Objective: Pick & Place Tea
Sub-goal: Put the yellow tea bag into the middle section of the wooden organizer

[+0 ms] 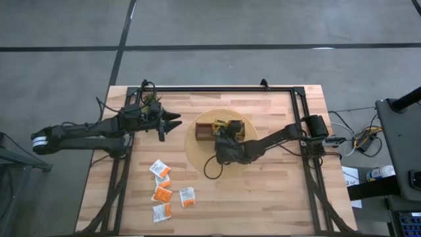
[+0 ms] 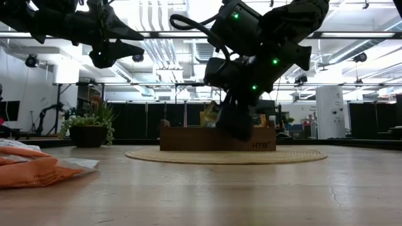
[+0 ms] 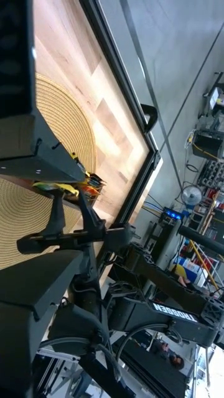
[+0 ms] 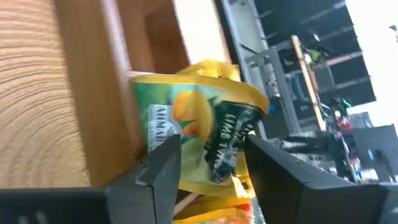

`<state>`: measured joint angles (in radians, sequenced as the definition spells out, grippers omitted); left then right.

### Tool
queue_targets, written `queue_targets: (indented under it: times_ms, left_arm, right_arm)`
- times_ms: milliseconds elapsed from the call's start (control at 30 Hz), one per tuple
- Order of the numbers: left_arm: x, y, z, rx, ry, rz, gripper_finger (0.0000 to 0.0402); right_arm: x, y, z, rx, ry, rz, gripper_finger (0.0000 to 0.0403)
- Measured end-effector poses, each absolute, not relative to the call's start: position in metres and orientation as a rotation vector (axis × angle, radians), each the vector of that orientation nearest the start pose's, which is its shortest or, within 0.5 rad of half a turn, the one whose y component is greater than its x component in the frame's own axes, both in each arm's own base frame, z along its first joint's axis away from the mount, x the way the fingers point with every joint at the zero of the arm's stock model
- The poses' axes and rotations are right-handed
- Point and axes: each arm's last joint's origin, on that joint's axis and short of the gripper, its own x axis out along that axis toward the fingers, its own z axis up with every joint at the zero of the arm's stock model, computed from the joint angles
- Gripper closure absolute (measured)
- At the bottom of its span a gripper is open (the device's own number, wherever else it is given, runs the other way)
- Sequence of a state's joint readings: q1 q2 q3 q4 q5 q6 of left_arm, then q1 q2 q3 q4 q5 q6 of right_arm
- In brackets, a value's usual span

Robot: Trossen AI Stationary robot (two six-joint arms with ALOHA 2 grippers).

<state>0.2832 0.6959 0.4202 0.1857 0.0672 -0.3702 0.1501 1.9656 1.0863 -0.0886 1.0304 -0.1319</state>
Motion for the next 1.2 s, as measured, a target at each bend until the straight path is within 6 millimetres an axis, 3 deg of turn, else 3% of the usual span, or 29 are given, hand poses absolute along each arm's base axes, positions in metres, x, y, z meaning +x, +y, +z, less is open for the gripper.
queue_targets:
  times_ms: [367,700,967,1200]
  left_arm:
    - [0.160,0.044,0.255,-0.385,0.047,0.230,0.0219]
    - [0.160,0.044,0.255,-0.384,0.047,0.230,0.0219]
    - [0.160,0.044,0.255,-0.385,0.047,0.228,0.0219]
    - [0.160,0.044,0.255,-0.385,0.047,0.228,0.0219]
  right_arm:
    - [0.371,0.032,0.130,-0.648,0.894,-0.701,0.0225]
    - [0.368,0.032,0.154,-0.559,0.816,-0.724,0.0225]
    - [0.369,0.033,0.153,-0.526,0.830,-0.641,0.0225]
    - [0.369,0.032,0.149,-0.531,0.830,-0.667,0.0225]
